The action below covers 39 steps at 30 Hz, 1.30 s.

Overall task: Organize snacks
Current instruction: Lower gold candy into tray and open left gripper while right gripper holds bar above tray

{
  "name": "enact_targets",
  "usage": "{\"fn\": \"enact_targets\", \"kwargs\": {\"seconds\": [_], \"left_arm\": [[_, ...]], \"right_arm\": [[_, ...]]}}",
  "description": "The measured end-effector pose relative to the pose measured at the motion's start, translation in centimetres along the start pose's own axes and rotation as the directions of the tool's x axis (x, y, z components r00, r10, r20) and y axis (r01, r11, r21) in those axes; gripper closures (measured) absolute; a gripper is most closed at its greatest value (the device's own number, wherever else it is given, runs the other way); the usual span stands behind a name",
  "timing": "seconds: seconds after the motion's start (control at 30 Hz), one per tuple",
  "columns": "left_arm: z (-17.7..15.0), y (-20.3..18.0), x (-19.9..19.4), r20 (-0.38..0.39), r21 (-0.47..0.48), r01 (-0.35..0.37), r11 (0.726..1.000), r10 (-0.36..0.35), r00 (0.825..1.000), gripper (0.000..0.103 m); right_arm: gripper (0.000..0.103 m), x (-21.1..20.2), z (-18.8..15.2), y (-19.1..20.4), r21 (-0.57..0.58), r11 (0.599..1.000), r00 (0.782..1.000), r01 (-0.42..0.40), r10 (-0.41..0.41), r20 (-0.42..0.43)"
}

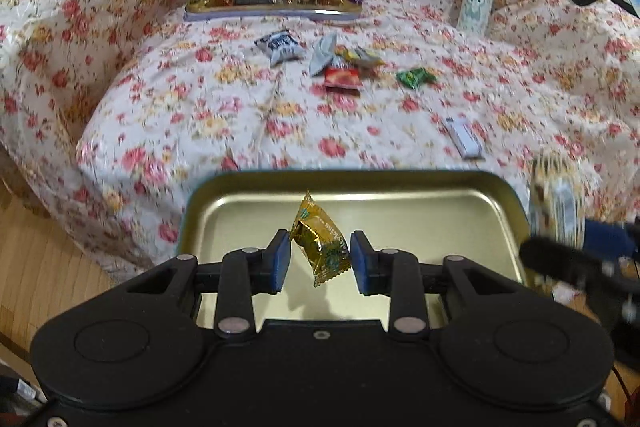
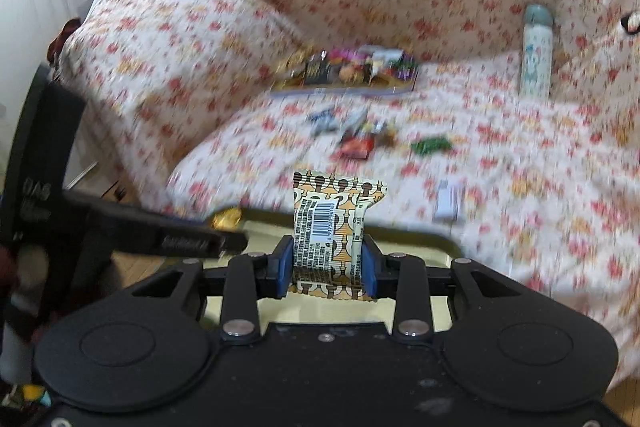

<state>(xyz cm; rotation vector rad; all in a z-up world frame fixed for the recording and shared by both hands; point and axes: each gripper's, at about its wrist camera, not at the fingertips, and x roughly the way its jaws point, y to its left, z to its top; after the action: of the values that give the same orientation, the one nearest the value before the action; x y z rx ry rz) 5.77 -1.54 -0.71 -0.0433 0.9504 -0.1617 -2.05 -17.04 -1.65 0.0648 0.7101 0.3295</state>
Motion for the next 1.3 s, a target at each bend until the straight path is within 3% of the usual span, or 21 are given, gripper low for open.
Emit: {"fn": "enact_targets", "kwargs": {"seconds": [0.23, 0.4, 0.73, 1.3], "left_arm": [[-1.4, -1.0, 0.6, -0.048, -0.001, 0.002, 1.000, -0.002, 0.999, 0.062], [-1.6, -1.2, 2.4, -0.113, -0.015, 0.022, 1.000, -0.023, 0.993, 0.062], [-1.7, -1.5, 3.7, -0.144, -0.028, 0.019, 0.999, -0.023, 0.989, 0.062], [-2.0, -1.3, 3.9, -0.158, -0.034, 0.031, 0.999, -0.036, 0.987, 0.053]], "right_arm": [[0.067, -1.7, -3.3, -0.1, -0.014, 0.999, 0.997, 0.046, -0.047, -0.066], [0.067, -1.3, -4.1, -1.2, 0.017, 0.997, 0.990, 0.071, -0.069, -0.121], [0.067, -0.9, -5.3, -2.4, 0.034, 0.994, 0.972, 0.105, -0.095, -0.215], [0.067, 0.4, -5.4, -2.4, 0.059, 0.993, 0.964, 0.103, -0.085, -0.253]]}}
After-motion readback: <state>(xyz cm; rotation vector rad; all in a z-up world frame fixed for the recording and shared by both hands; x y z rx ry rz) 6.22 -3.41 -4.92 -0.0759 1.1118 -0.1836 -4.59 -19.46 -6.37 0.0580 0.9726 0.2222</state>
